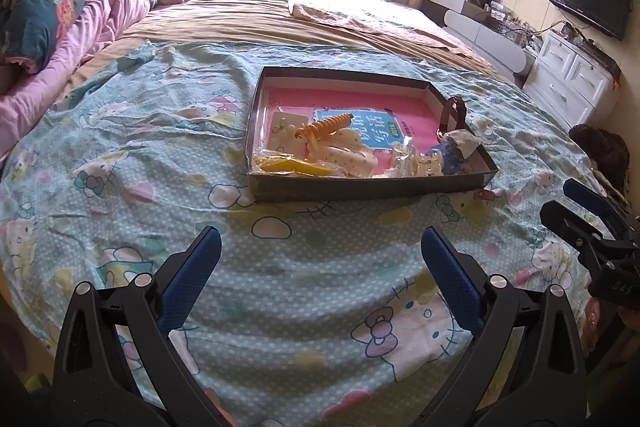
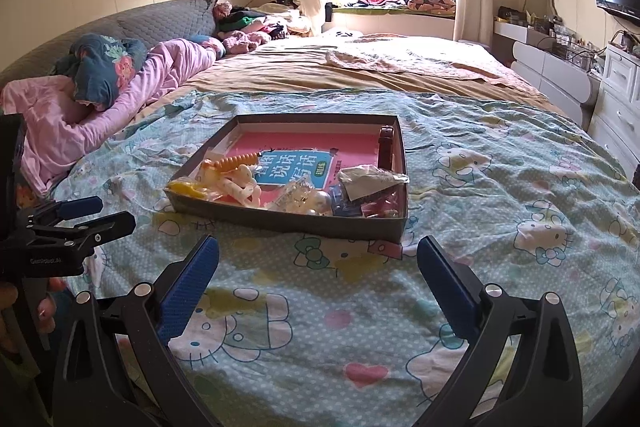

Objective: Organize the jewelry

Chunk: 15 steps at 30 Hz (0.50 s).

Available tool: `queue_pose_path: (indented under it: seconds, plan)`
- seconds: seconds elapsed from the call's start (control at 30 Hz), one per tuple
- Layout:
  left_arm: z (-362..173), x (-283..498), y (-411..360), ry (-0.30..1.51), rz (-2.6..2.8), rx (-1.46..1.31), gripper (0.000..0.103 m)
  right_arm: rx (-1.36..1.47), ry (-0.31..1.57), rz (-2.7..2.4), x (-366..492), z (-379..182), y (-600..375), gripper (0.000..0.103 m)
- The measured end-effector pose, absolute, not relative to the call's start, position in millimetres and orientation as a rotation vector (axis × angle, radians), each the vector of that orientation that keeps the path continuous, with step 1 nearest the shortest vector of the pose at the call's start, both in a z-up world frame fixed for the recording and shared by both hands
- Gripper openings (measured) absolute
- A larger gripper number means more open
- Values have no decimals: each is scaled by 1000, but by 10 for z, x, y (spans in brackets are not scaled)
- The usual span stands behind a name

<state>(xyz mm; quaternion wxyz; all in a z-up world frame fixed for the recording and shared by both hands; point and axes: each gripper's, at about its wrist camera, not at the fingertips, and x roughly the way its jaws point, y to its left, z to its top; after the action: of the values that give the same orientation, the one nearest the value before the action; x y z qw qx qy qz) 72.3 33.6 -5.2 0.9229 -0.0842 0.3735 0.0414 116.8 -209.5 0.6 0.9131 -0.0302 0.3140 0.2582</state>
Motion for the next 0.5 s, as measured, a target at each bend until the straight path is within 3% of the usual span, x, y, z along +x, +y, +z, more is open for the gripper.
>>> queue_pose_path:
  seconds: [0.5]
  plan:
    - [-81, 658, 222, 751, 81, -148, 94, -60, 729, 543, 1164, -175, -2032, 99]
